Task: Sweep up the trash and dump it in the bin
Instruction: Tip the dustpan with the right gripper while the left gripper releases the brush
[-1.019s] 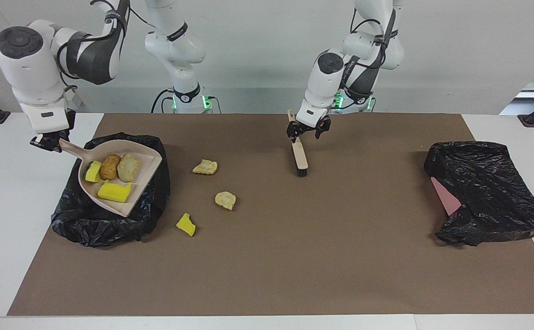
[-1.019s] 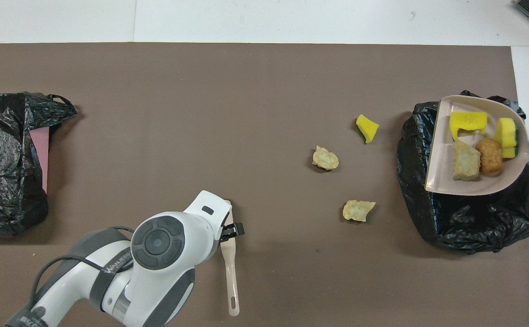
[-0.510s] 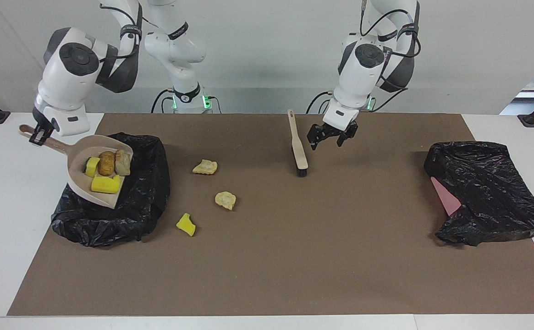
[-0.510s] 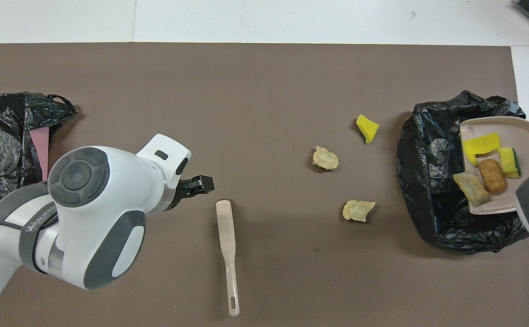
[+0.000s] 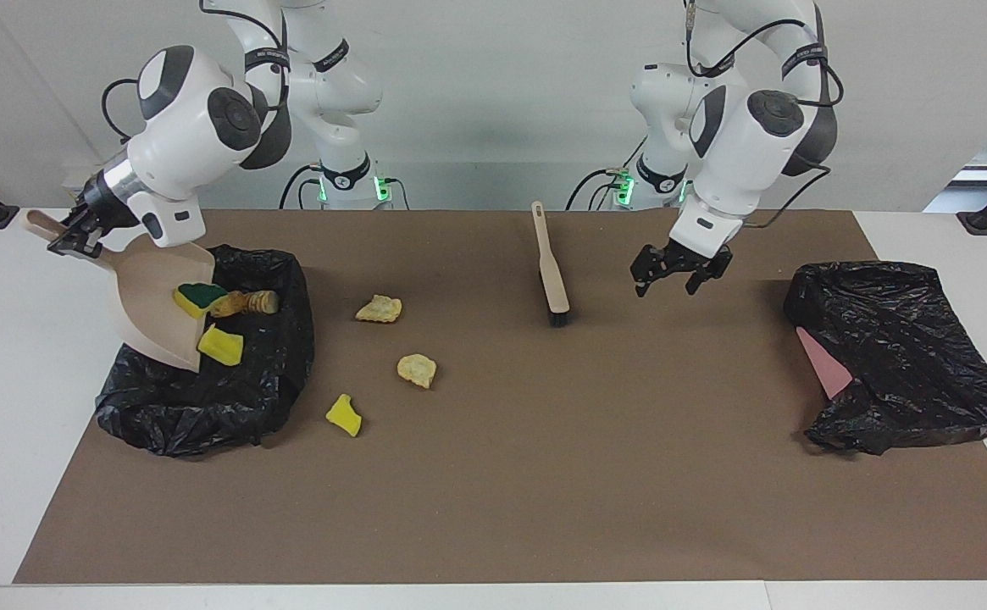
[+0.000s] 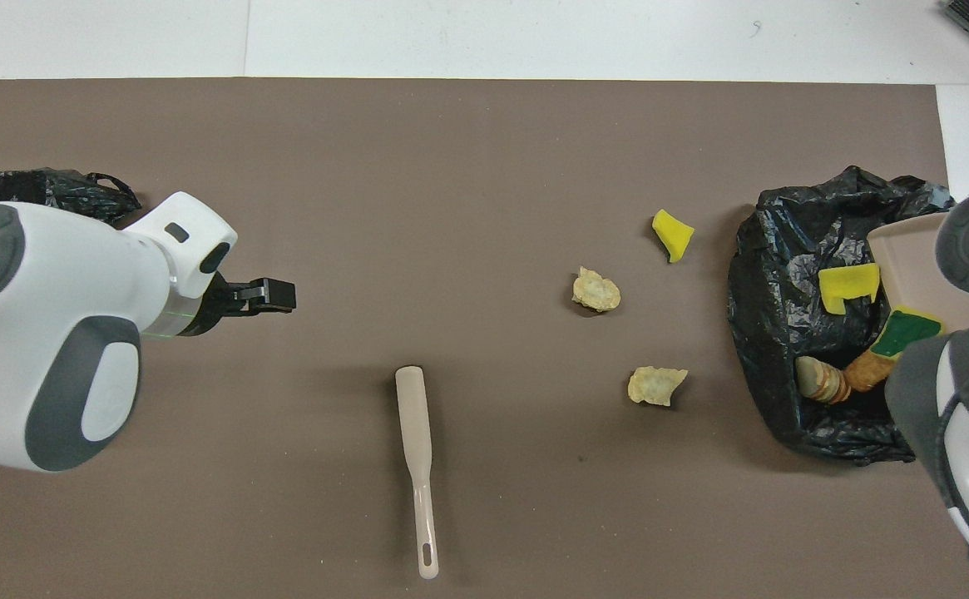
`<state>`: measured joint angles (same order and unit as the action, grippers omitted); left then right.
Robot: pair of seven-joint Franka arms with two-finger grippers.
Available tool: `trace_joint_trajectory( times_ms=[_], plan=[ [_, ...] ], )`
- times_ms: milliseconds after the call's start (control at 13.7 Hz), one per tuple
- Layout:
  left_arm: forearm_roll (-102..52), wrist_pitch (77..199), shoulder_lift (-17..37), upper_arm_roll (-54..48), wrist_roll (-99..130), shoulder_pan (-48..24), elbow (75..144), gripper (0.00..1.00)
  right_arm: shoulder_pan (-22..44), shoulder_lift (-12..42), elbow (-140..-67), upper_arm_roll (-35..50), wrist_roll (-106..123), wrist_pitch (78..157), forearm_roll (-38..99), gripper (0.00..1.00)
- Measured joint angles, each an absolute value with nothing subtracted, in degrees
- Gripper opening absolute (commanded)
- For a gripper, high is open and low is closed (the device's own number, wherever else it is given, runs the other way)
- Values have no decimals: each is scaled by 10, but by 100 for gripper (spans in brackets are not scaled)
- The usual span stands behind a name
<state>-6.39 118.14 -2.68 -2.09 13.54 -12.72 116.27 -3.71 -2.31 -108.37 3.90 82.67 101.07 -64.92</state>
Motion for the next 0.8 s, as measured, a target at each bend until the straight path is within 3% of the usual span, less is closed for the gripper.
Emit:
trace_joint_trajectory(
  times_ms=[437, 801],
  plan=[
    [-46, 1145, -26, -20, -48, -4, 1122, 100, 10, -37, -1064, 40, 827, 983, -669, 0],
    [-30, 1021, -27, -24, -56, 4, 1023, 100, 50, -4, -995, 41, 787, 950, -612, 0]
  ],
)
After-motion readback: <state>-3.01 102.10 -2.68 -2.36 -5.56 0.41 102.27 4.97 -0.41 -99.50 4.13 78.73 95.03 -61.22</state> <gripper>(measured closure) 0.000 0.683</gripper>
